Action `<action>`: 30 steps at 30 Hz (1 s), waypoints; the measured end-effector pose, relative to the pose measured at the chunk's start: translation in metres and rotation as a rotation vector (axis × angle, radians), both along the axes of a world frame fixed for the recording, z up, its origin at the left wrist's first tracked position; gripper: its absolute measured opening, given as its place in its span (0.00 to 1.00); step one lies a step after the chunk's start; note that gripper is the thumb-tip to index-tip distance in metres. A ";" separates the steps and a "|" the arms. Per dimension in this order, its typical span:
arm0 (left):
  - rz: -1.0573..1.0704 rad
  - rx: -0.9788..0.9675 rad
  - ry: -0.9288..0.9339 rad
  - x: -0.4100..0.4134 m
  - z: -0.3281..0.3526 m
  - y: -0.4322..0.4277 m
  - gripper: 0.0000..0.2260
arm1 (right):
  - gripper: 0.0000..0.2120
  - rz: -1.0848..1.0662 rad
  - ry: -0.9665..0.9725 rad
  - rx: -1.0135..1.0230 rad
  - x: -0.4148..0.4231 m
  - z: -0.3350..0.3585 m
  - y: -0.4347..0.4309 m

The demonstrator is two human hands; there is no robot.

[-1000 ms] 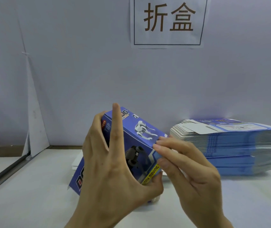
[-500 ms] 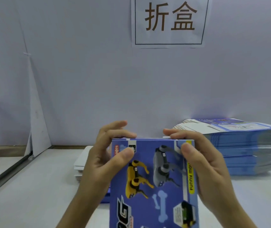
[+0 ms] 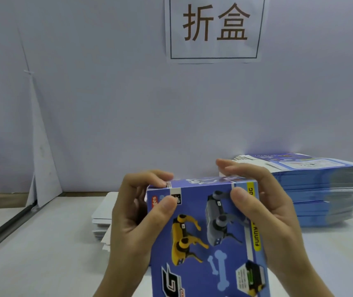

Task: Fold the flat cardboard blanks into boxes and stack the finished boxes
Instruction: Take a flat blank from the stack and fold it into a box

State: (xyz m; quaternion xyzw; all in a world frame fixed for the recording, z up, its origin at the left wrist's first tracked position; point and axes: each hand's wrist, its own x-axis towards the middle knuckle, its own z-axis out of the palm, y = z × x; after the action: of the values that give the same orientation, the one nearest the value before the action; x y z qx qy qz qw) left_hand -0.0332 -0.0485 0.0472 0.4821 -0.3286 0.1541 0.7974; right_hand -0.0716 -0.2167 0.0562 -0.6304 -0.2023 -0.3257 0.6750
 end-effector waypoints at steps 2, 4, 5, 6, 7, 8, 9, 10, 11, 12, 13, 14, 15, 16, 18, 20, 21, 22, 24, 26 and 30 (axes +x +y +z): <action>0.045 -0.047 0.021 -0.003 -0.002 -0.006 0.16 | 0.09 -0.057 0.000 0.046 0.000 -0.001 -0.002; 0.072 -0.088 0.022 -0.006 -0.004 -0.010 0.16 | 0.06 -0.056 0.008 0.095 0.000 -0.002 -0.003; 0.082 -0.106 0.011 -0.006 -0.004 -0.011 0.16 | 0.06 -0.046 0.013 0.105 -0.001 -0.002 -0.002; 0.089 -0.121 -0.001 -0.007 -0.005 -0.012 0.16 | 0.06 -0.042 0.012 0.101 -0.002 -0.002 -0.002; 0.093 -0.135 -0.009 -0.007 -0.005 -0.012 0.16 | 0.07 -0.047 0.008 0.090 -0.003 -0.001 -0.001; 0.097 -0.147 -0.013 -0.007 -0.005 -0.012 0.15 | 0.07 -0.054 0.003 0.080 -0.004 0.000 0.000; 0.102 -0.157 -0.018 -0.007 -0.006 -0.011 0.15 | 0.07 -0.057 -0.001 0.075 -0.004 0.001 0.001; 0.106 -0.163 -0.024 -0.006 -0.007 -0.012 0.15 | 0.08 -0.059 -0.004 0.073 -0.005 0.001 0.001; 0.107 -0.168 -0.030 -0.006 -0.008 -0.012 0.15 | 0.09 -0.061 -0.009 0.068 -0.005 0.002 0.001; 0.104 -0.172 -0.035 -0.005 -0.008 -0.012 0.14 | 0.09 -0.063 -0.014 0.061 -0.006 0.002 0.001; 0.103 -0.175 -0.040 -0.005 -0.009 -0.011 0.14 | 0.09 -0.064 -0.017 0.055 -0.006 0.002 0.001; 0.105 -0.176 -0.047 -0.004 -0.009 -0.011 0.13 | 0.09 -0.063 -0.019 0.044 -0.006 0.002 0.000; 0.109 -0.174 -0.058 -0.004 -0.009 -0.011 0.12 | 0.09 -0.066 -0.022 0.027 -0.006 0.002 0.001; 0.111 -0.171 -0.070 -0.004 -0.008 -0.010 0.12 | 0.10 -0.068 -0.024 0.007 -0.006 0.002 0.001; 0.114 -0.164 -0.091 -0.004 -0.008 -0.010 0.11 | 0.08 -0.044 -0.016 0.013 -0.006 0.001 0.001; 0.117 -0.146 -0.089 -0.005 -0.007 -0.011 0.11 | 0.05 -0.022 0.013 0.029 -0.007 0.001 0.000; 0.114 -0.133 -0.080 -0.005 -0.007 -0.011 0.11 | 0.06 -0.023 0.025 0.024 -0.008 0.002 0.001; 0.103 -0.121 -0.068 -0.006 -0.006 -0.011 0.12 | 0.05 -0.024 0.031 0.019 -0.008 0.001 0.000; 0.063 -0.086 -0.032 -0.006 -0.003 -0.009 0.13 | 0.06 -0.039 0.033 0.018 -0.007 0.001 -0.001; 0.050 -0.001 0.030 -0.002 -0.002 -0.006 0.16 | 0.08 -0.069 0.004 0.016 -0.007 0.001 0.000; -0.155 0.268 0.297 0.005 0.001 0.000 0.25 | 0.05 -0.178 -0.028 0.159 -0.004 0.000 -0.001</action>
State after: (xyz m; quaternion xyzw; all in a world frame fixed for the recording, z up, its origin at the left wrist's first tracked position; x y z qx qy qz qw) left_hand -0.0280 -0.0481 0.0484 0.5744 -0.2612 -0.0253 0.7754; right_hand -0.0757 -0.2176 0.0561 -0.5855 -0.1285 -0.4083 0.6885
